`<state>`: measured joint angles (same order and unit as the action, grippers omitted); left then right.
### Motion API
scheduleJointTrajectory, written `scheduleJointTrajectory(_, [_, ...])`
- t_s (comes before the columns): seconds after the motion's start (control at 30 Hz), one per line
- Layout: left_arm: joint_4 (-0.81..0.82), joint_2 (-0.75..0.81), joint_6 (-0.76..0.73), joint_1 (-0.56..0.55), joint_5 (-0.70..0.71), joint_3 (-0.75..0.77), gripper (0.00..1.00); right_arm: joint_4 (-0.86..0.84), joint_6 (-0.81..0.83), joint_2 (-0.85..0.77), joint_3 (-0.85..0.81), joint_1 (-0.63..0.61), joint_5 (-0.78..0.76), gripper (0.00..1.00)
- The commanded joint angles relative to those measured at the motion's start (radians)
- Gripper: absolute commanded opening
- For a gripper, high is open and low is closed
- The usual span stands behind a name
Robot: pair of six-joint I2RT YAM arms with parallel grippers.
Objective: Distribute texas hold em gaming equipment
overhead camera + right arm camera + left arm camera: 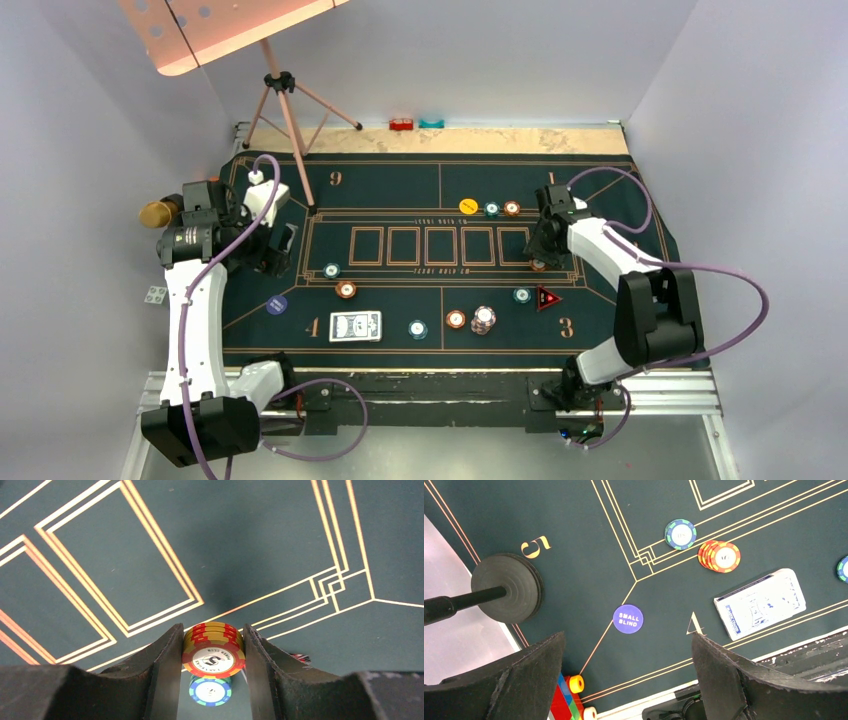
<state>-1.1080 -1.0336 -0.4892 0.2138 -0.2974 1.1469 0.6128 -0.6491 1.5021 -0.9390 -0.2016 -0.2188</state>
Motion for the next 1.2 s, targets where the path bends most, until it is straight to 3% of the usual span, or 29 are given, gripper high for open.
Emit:
scheduleJointTrajectory(0.0, [0.013,0.004,-0.026,0.004,0.002,0.023,1.0,-0.022,-0.056,-0.028,0.033,0.043,-0.071,0.14])
scheduleJointTrajectory(0.23, [0.0,-0.009,-0.029,0.003,-0.021,0.029,1.0,-0.034,-0.07,0.03,0.054,0.065,-0.051,0.21])
scheduleJointTrajectory(0.4, [-0.001,-0.006,-0.043,0.003,-0.019,0.02,1.0,-0.038,-0.073,0.058,0.055,0.076,-0.057,0.44])
scheduleJointTrajectory(0.63, [-0.004,-0.01,-0.048,0.004,-0.022,0.029,1.0,-0.033,-0.07,0.073,0.048,0.088,-0.047,0.62])
scheduleJointTrajectory(0.9, [-0.012,-0.017,-0.03,0.003,-0.046,0.042,1.0,0.009,-0.023,-0.058,-0.002,0.071,-0.047,0.67])
scheduleJointTrajectory(1.03, [-0.008,-0.025,-0.013,0.003,-0.063,0.046,1.0,0.076,0.002,-0.14,-0.074,-0.045,-0.075,0.69])
scheduleJointTrajectory(1.17, [-0.008,-0.04,0.0,0.004,-0.074,0.045,1.0,0.139,0.031,-0.179,-0.143,-0.259,-0.082,0.71])
